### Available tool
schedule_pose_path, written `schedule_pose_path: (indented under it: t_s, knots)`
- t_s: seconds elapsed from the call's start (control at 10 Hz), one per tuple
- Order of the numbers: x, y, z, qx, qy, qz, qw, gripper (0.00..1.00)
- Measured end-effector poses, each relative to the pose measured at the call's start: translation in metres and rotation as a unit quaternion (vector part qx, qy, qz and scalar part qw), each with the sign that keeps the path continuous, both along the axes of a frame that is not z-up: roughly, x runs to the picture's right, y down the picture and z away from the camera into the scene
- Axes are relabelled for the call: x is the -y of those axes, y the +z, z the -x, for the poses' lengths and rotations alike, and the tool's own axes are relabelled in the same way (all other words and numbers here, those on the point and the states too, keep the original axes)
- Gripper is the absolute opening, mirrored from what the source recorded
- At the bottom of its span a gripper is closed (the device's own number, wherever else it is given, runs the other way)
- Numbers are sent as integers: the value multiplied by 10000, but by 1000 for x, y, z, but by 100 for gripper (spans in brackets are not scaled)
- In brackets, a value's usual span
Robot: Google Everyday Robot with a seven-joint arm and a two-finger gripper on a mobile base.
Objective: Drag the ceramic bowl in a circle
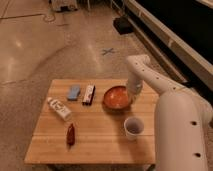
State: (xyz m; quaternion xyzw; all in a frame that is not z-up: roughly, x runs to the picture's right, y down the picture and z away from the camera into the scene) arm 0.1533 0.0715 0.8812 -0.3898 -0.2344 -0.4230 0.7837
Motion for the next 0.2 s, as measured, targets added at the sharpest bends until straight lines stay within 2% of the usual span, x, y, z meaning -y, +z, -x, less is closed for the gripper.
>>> schedule_pose_path:
  t_s: [0.2]
  knots:
    - [0,-2,-14,-9,-8,57,10000,47]
